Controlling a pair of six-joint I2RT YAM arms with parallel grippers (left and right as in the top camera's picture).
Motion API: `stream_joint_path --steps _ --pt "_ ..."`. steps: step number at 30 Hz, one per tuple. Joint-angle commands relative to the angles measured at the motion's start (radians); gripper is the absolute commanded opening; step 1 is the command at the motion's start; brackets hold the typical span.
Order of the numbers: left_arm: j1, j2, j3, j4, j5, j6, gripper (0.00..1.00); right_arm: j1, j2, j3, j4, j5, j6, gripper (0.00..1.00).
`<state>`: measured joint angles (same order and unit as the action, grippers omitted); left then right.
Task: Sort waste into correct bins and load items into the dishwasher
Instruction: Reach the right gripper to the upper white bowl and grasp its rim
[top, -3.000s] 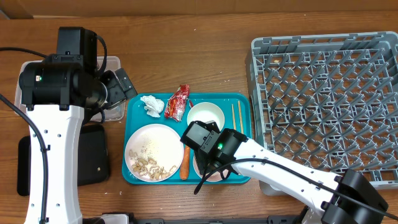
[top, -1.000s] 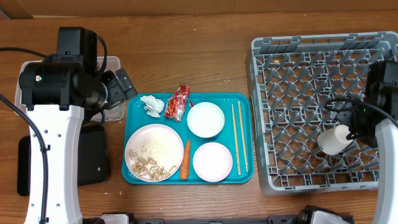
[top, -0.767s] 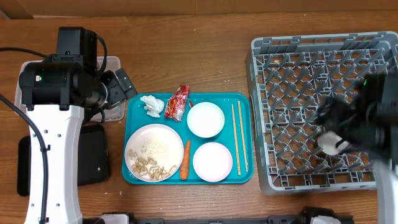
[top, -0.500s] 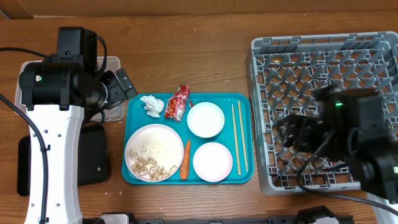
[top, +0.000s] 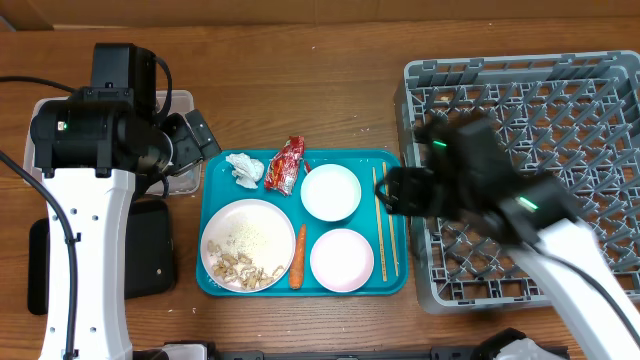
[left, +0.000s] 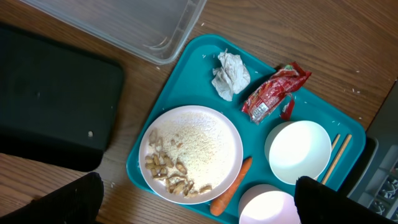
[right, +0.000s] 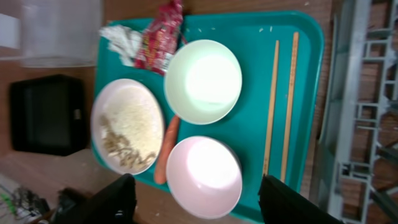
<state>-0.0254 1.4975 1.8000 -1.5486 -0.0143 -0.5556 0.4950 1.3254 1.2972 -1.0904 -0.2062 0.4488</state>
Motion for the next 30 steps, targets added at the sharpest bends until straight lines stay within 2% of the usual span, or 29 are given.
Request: stream_joint_path --steps 1,4,8,11,15,18,25,27,28,29,30 --pt "0.005 0.008 0.014 0.002 0.007 -0.006 1.0 0.041 0.145 -0.023 0.051 0.129 0.088 0.65" --pt "0.005 0.008 0.014 0.002 0.007 -0.006 1.0 0.057 0.262 -0.023 0.131 0.143 0.089 0.63" --pt "0.005 0.008 0.014 0.002 0.007 -0.006 1.0 0.06 0.394 -0.023 0.167 0.282 0.155 0.61" --pt "0.005 0.008 0.014 0.002 0.007 -0.006 1.0 0.06 0.476 -0.023 0.219 0.238 0.11 0.6" --pt "0.005 0.008 0.014 0.002 0.007 -0.006 1.0 0.066 0.525 -0.023 0.274 0.151 0.071 0.5" --pt "0.005 0.008 0.014 0.002 0.007 -0.006 1.0 0.077 0.533 -0.023 0.301 0.153 0.071 0.44" --pt "0.005 0.008 0.014 0.002 0.007 -0.006 1.0 0.077 0.534 -0.023 0.311 0.16 0.079 0.22" --pt "0.005 0.008 0.014 0.002 0.007 -0.006 1.0 0.077 0.534 -0.023 0.309 0.16 0.079 0.24" --pt "0.005 0.008 0.014 0.002 0.007 -0.006 1.0 0.079 0.534 -0.023 0.309 0.161 0.078 0.34" --pt "0.005 0.008 0.014 0.002 0.007 -0.006 1.0 0.08 0.534 -0.025 0.312 0.165 0.078 0.4" --pt "0.005 0.008 0.014 0.002 0.007 -0.006 1.0 0.08 0.534 -0.032 0.319 0.167 0.079 0.4"
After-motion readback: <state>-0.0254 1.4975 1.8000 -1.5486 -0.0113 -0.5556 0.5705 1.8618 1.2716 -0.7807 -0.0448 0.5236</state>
